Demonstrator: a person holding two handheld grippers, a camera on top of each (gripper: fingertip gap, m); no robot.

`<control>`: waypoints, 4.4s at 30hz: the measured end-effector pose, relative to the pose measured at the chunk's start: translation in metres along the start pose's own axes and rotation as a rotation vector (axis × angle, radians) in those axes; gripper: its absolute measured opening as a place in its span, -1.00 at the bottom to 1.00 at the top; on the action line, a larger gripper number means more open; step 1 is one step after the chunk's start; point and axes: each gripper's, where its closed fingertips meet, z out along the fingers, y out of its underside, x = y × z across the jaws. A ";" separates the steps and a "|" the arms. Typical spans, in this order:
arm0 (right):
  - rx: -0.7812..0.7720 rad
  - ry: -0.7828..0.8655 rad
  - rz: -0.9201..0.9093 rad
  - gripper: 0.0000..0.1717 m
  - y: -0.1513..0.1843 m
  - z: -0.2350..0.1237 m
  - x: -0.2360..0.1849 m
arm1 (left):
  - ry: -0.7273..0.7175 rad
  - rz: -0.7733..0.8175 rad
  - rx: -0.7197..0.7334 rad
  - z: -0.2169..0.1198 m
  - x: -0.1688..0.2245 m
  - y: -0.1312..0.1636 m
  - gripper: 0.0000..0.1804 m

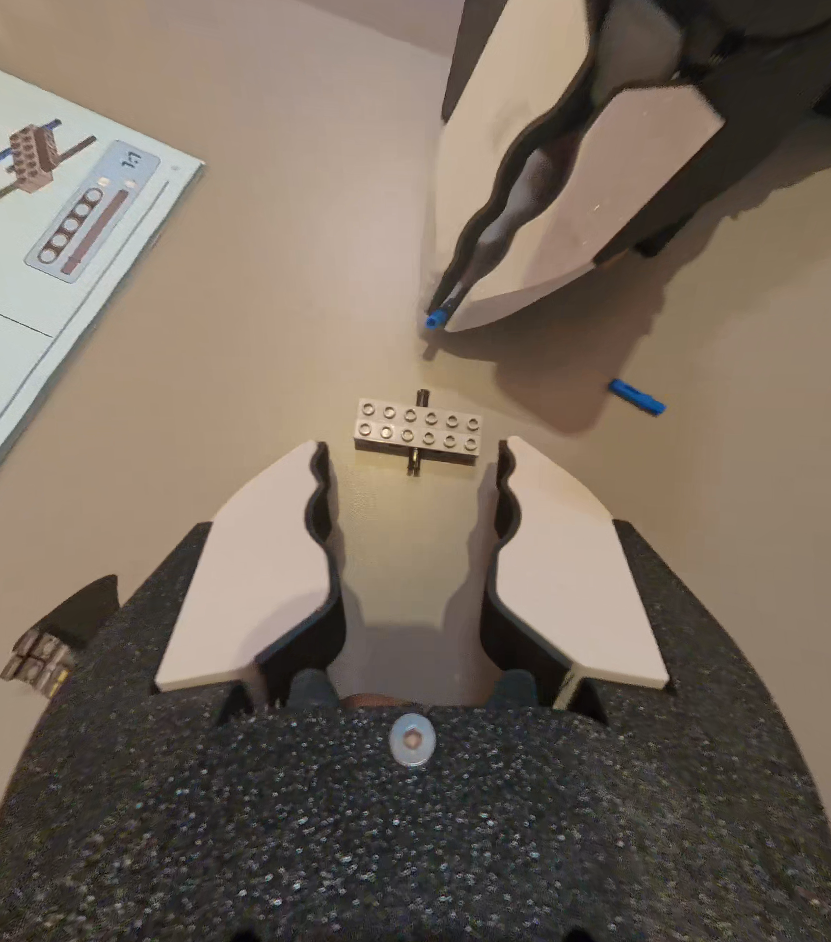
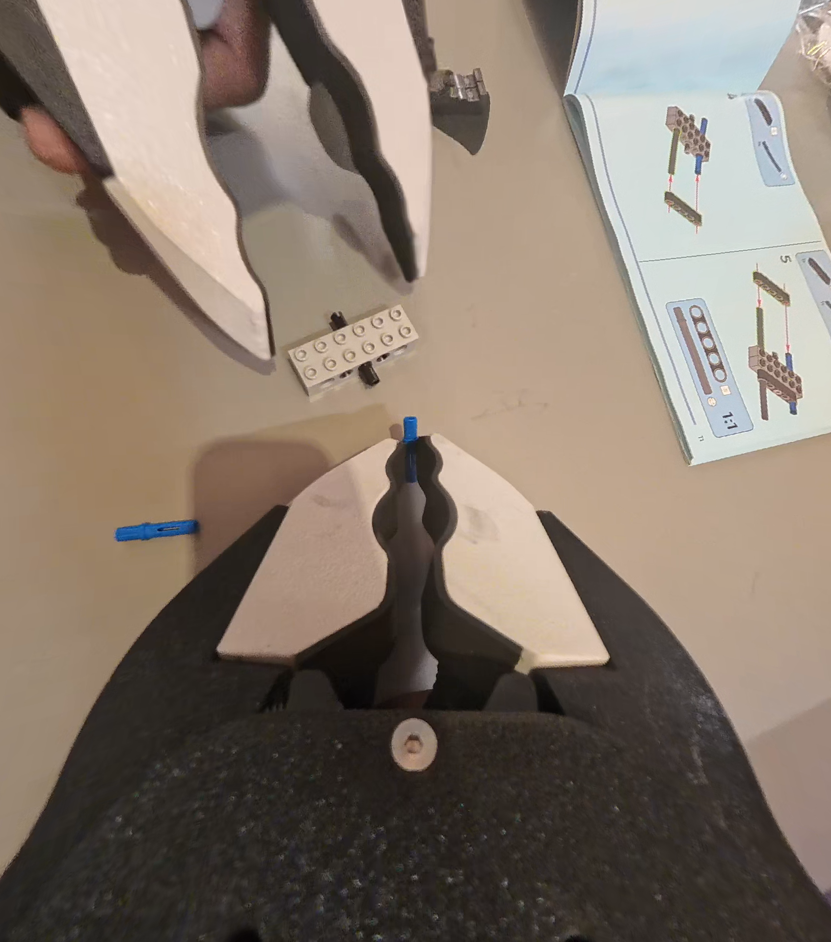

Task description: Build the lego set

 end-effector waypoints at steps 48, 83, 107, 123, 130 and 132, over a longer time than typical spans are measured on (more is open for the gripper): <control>0.220 -0.305 0.207 -0.82 -0.037 -0.012 -0.025 | -0.423 0.854 0.230 -0.001 0.024 -0.038 -0.43; 0.615 -0.219 -0.094 -0.72 -0.075 -0.056 -0.031 | 0.193 0.220 0.396 -0.025 0.049 -0.044 -0.88; 0.123 -0.121 -0.041 -0.70 -0.004 -0.012 -0.002 | 0.030 0.108 0.294 -0.019 0.009 -0.031 -0.87; -0.015 -0.134 -0.048 -0.95 0.001 0.008 -0.013 | 0.109 -0.051 0.074 -0.002 0.010 -0.002 -0.87; 0.015 -0.109 -0.135 -0.96 -0.005 0.009 -0.021 | 0.104 -0.024 0.054 -0.001 0.012 0.001 -0.79; 0.018 -0.110 -0.141 -0.96 -0.006 0.009 -0.022 | 0.103 -0.009 0.045 0.000 0.013 0.002 -0.85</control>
